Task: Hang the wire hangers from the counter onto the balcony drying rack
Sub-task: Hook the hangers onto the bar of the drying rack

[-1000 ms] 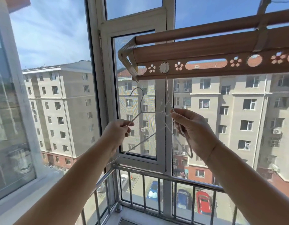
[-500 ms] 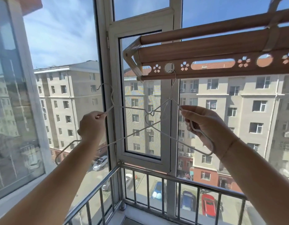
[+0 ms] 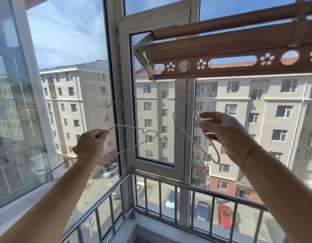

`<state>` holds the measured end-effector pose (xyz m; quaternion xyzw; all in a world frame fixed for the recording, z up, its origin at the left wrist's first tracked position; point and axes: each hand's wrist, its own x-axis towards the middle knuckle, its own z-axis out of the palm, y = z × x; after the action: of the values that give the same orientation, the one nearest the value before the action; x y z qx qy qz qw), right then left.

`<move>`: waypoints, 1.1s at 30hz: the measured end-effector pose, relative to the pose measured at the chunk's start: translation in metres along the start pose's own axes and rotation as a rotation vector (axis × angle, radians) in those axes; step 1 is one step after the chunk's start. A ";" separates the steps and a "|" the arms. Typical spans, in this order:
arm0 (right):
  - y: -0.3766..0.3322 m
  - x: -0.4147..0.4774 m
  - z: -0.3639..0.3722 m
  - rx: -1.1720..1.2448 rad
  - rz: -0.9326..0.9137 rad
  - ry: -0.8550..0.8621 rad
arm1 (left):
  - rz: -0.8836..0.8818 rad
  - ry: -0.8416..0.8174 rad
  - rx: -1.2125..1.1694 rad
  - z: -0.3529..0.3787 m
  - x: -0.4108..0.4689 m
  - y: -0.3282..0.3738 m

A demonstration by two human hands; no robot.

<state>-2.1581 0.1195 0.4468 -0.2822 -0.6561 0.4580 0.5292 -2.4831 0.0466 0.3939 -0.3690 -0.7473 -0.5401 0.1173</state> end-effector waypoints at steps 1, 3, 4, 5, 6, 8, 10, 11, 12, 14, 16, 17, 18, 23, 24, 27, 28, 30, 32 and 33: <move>-0.001 -0.002 0.001 -0.047 -0.022 0.020 | 0.003 -0.012 0.027 -0.004 -0.003 -0.001; -0.004 -0.006 0.004 -0.137 -0.082 0.072 | 0.016 -0.036 0.062 -0.013 -0.007 -0.007; -0.007 -0.009 0.007 -0.169 -0.111 0.098 | 0.031 -0.056 0.059 -0.018 -0.007 -0.011; -0.011 -0.012 0.011 -0.190 -0.135 0.117 | 0.056 -0.081 0.037 -0.023 -0.007 -0.015; -0.015 -0.017 0.016 -0.212 -0.165 0.128 | 0.085 -0.114 0.001 -0.029 -0.008 -0.018; -0.023 -0.030 0.026 -0.290 -0.258 0.153 | 0.143 -0.188 -0.055 -0.042 -0.011 -0.021; -0.034 -0.049 0.039 -0.321 -0.383 0.154 | 0.199 -0.263 -0.049 -0.055 -0.013 -0.025; -0.039 -0.059 0.047 -0.313 -0.443 0.126 | 0.220 -0.301 -0.044 -0.061 -0.015 -0.026; -0.044 -0.068 0.055 -0.298 -0.491 0.077 | 0.239 -0.339 -0.052 -0.067 -0.016 -0.027; -0.044 -0.081 0.074 -0.267 -0.482 -0.090 | 0.273 -0.394 -0.112 -0.077 -0.020 -0.028; -0.031 -0.086 0.096 -0.361 -0.357 -0.316 | 0.276 -0.442 -0.171 -0.084 -0.024 -0.022; -0.021 -0.086 0.105 -0.440 -0.274 -0.439 | 0.273 -0.464 -0.185 -0.086 -0.026 -0.018; -0.011 -0.086 0.115 -0.495 -0.176 -0.555 | 0.278 -0.476 -0.198 -0.087 -0.028 -0.012; 0.009 -0.082 0.126 -0.073 0.202 -0.623 | 0.337 -0.460 -0.254 -0.078 -0.032 0.022; 0.006 -0.079 0.122 0.093 0.258 -0.579 | 0.317 -0.456 -0.275 -0.073 -0.033 0.029; -0.005 -0.074 0.108 0.423 0.343 -0.445 | 0.252 -0.487 -0.349 -0.062 -0.042 0.054; -0.009 -0.072 0.104 0.474 0.346 -0.413 | 0.242 -0.506 -0.359 -0.058 -0.046 0.062; -0.015 -0.066 0.099 0.528 0.342 -0.369 | 0.217 -0.533 -0.393 -0.050 -0.056 0.076; -0.019 -0.057 0.096 0.546 0.328 -0.338 | 0.175 -0.588 -0.456 -0.045 -0.067 0.089; -0.020 -0.051 0.096 0.548 0.316 -0.323 | 0.148 -0.643 -0.508 -0.042 -0.071 0.096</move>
<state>-2.2332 0.0382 0.4399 -0.1519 -0.5322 0.7320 0.3973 -2.3775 -0.0070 0.4386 -0.5886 -0.5602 -0.5549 -0.1783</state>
